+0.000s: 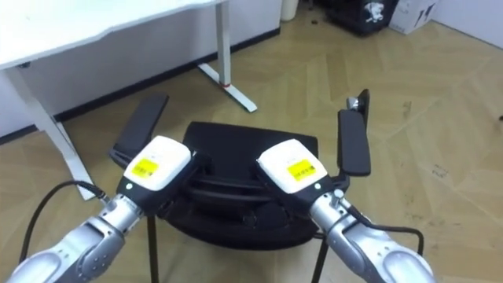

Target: Push chair

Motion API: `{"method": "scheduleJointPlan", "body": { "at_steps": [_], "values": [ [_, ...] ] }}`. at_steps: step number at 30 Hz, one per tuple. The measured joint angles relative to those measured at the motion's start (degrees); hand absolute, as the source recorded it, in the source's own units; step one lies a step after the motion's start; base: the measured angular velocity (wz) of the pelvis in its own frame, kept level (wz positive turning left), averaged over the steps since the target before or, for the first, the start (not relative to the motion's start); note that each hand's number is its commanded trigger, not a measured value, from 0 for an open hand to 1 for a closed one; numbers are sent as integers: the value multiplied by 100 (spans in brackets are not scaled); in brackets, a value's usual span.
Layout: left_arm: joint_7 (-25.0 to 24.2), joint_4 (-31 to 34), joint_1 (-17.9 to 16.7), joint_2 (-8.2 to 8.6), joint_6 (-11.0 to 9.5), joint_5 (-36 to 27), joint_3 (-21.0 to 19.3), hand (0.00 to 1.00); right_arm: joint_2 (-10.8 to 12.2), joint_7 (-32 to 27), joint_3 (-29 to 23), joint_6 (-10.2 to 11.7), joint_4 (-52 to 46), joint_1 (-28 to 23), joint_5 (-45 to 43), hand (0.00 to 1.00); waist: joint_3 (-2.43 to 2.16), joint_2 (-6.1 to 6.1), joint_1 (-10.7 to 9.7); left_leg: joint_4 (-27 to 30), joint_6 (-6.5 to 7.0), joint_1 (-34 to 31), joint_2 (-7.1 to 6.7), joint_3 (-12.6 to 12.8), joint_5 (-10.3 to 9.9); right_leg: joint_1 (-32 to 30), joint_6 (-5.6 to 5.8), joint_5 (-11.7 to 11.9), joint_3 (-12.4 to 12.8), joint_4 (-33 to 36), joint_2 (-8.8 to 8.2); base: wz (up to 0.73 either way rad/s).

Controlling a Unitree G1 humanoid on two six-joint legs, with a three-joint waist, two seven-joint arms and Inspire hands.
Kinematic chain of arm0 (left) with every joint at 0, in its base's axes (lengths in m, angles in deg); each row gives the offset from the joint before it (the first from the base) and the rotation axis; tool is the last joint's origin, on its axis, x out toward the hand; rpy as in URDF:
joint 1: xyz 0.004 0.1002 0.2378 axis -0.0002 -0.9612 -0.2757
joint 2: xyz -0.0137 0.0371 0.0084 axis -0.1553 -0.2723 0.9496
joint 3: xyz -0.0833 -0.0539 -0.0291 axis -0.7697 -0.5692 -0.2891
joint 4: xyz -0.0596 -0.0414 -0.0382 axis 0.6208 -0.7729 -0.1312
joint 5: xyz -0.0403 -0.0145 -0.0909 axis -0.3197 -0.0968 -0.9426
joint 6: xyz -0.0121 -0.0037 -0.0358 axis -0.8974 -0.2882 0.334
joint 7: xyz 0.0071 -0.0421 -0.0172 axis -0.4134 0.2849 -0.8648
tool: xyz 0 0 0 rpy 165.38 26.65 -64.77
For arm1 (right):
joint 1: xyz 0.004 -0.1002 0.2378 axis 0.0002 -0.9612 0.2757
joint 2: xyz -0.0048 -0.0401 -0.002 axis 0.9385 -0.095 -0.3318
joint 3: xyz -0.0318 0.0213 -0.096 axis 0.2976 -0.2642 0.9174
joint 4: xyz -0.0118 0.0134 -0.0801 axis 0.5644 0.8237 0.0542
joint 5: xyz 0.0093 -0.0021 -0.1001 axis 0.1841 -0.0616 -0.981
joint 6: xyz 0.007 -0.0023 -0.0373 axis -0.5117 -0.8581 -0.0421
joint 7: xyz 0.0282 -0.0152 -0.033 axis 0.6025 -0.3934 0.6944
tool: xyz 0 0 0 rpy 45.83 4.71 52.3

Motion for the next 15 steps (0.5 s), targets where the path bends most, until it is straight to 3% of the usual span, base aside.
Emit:
{"method": "scheduleJointPlan", "body": {
  "at_steps": [2,3,4,5,6,7,9,11,12,14,15],
  "values": [
    [-10,-2,61,2,-5,-16,-6,100,-46,17,-7,-4,-58,26,78,100,-11,-43,64,378,111,12,-156,90,-451,-74,204,-140,-214,637,-303,-25],
    [-15,-22,78,1,-14,-16,-6,100,-46,21,-7,-15,-60,30,74,100,-12,-42,81,473,139,25,-178,101,-536,-196,247,-116,-275,976,-380,-26],
    [-42,-31,95,-1,-30,-16,-6,100,-43,42,-7,-20,-59,31,72,100,-5,-32,88,691,160,84,-179,142,-735,-474,462,93,-326,1793,-552,-10],
    [-83,-51,94,2,-48,-10,-3,100,-23,89,-6,-26,-42,4,74,100,9,-28,82,775,197,230,-178,136,-907,-653,504,471,-326,2402,-639,-3],
    [-94,-71,93,4,-54,-6,12,100,-19,103,-1,-24,-22,-13,80,100,28,5,80,774,210,331,-173,122,-989,-731,503,704,-322,2630,-658,0],
    [-126,-72,76,7,-60,-6,18,100,4,117,5,-20,10,-39,85,100,52,64,81,756,270,493,-151,66,-1153,-911,505,1213,-318,3073,-690,-6],
    [-108,-62,92,-24,-101,-3,-14,100,60,114,-30,-38,1,-53,79,100,67,119,97,727,291,581,-97,31,-1288,-1358,478,1154,-312,3501,-662,-7],
    [-85,-70,141,-82,-178,1,-44,100,84,75,-27,-48,-12,-36,81,100,88,209,99,641,256,717,-31,-19,-1371,-2079,402,826,-325,3232,-445,4],
    [-71,-82,139,-85,-181,1,-46,100,87,73,-14,-48,-10,-37,81,100,84,251,94,638,244,748,-11,-45,-1407,-2224,378,784,-315,2980,-393,22],
    [-9,-201,140,-95,-272,1,-55,100,119,63,-5,-42,10,-68,77,100,82,332,-95,626,200,968,15,-299,-1549,-2529,362,877,-328,1578,-149,56],
    [-6,-202,118,-94,-279,1,-55,100,127,61,-5,-34,15,-85,74,100,75,316,-163,617,192,1036,10,-371,-1587,-2530,373,985,-318,1152,-127,77]
  ]
}}
